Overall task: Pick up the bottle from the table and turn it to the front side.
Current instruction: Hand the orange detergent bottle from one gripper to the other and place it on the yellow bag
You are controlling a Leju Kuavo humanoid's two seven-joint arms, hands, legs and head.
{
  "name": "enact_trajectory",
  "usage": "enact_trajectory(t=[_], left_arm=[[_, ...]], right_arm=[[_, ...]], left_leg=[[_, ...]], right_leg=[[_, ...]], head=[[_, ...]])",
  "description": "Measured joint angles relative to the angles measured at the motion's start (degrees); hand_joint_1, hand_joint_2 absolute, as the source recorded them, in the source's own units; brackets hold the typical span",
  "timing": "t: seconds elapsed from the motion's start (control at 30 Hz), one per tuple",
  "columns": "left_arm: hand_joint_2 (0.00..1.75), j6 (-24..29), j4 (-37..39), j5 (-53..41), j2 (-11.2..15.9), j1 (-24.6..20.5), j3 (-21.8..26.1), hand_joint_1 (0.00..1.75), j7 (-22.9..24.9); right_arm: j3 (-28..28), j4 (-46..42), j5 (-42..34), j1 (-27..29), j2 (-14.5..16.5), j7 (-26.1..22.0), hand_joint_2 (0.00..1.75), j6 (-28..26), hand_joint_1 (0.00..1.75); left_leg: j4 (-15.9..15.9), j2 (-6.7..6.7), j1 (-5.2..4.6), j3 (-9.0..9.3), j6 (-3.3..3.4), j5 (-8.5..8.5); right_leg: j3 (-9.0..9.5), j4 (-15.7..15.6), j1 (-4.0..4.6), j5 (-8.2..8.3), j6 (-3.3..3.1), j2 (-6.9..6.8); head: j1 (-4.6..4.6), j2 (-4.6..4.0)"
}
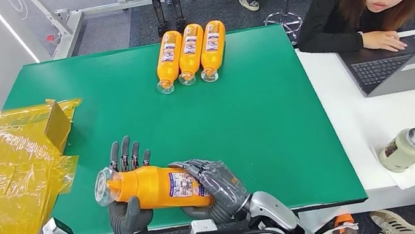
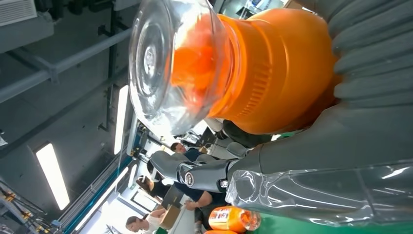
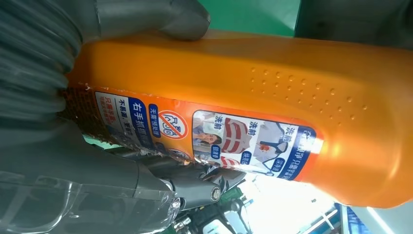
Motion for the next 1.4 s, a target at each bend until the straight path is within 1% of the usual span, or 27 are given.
enact_trajectory(t=[0.23,0.37,0.47,0.6,0.7,0.93,1.3,1.33,1.37,1.4], left_arm=[[1.75,0.04,0.0,0.05,0.57,0.0,-0.05,0.0,-0.01],[1.75,0.31,0.06,0.53,0.75,-0.12,-0.21,0.0,-0.38],[1.75,0.82,0.25,0.81,0.95,-0.21,-0.35,0.08,-1.05],[1.75,1.63,0.64,0.51,1.0,-0.4,-0.44,1.69,-1.92],[1.75,2.39,0.84,0.03,1.05,-0.48,-0.46,1.75,-2.42],[1.75,3.37,1.19,-1.02,1.44,-0.64,-0.32,1.75,-2.86],[1.75,3.46,1.91,-1.48,1.46,-1.4,0.27,1.75,-2.86],[1.75,3.45,1.94,-1.48,1.46,-1.42,0.28,1.75,-2.86],[1.75,3.44,1.97,-1.48,1.46,-1.43,0.29,1.75,-2.86],[1.75,3.42,2.0,-1.48,1.46,-1.45,0.3,1.75,-2.86]], right_arm=[[0.37,1.27,-0.08,-0.25,0.7,-0.15,1.75,-0.02,1.75],[0.78,1.81,-0.9,-0.38,0.71,-1.08,1.75,-0.39,1.75],[1.59,2.07,-1.5,-0.75,0.71,-1.43,1.75,-0.46,1.75],[2.76,2.57,-2.92,-1.96,0.71,-1.58,1.75,0.08,1.75],[3.32,3.3,-4.02,-2.8,0.71,-1.92,1.75,-0.02,1.73],[4.06,5.64,-5.38,-4.47,0.71,-2.48,1.75,-0.32,1.73],[4.49,6.37,-5.28,-4.69,0.7,-2.17,1.75,-0.34,1.7],[4.49,6.39,-5.27,-4.69,0.7,-2.09,1.75,-0.34,1.67],[4.5,6.4,-5.26,-4.69,0.7,-1.98,1.75,-0.34,1.5],[4.5,6.41,-5.25,-4.7,0.71,-1.84,1.75,-0.33,1.07]], left_leg=[[0.0,0.0,0.0,0.0,0.0,0.0],[0.0,0.0,0.0,0.0,0.0,0.0],[0.0,0.01,0.0,0.0,0.0,0.0],[0.0,0.01,0.0,0.0,0.0,0.0],[0.0,0.01,0.0,0.0,0.0,0.0],[0.01,0.0,0.0,0.0,0.0,0.01],[0.01,0.0,0.0,0.0,0.0,0.01],[0.01,0.0,0.0,0.0,0.0,0.01],[0.01,0.0,0.0,0.0,0.0,0.01],[0.01,0.0,0.0,0.0,0.0,0.01]], right_leg=[[0.0,-0.01,0.0,0.0,0.0,0.0],[0.0,-0.01,0.0,0.0,0.0,0.0],[0.0,-0.01,0.0,0.0,0.0,0.0],[0.0,0.0,0.0,0.0,0.0,0.0],[0.0,0.0,0.0,0.01,0.0,0.0],[0.0,0.0,0.0,0.01,-0.01,0.0],[0.0,0.0,0.0,0.01,-0.01,0.0],[0.0,0.0,0.0,0.01,-0.01,0.0],[0.0,0.0,0.0,0.01,-0.01,0.0],[0.0,0.0,0.0,0.01,-0.01,0.0]], head=[[0.0,0.0],[0.0,0.0],[-0.01,0.0],[0.0,0.0],[0.01,0.0],[0.0,0.0],[0.0,0.0],[0.0,0.0],[0.0,0.0],[-0.01,0.0]])
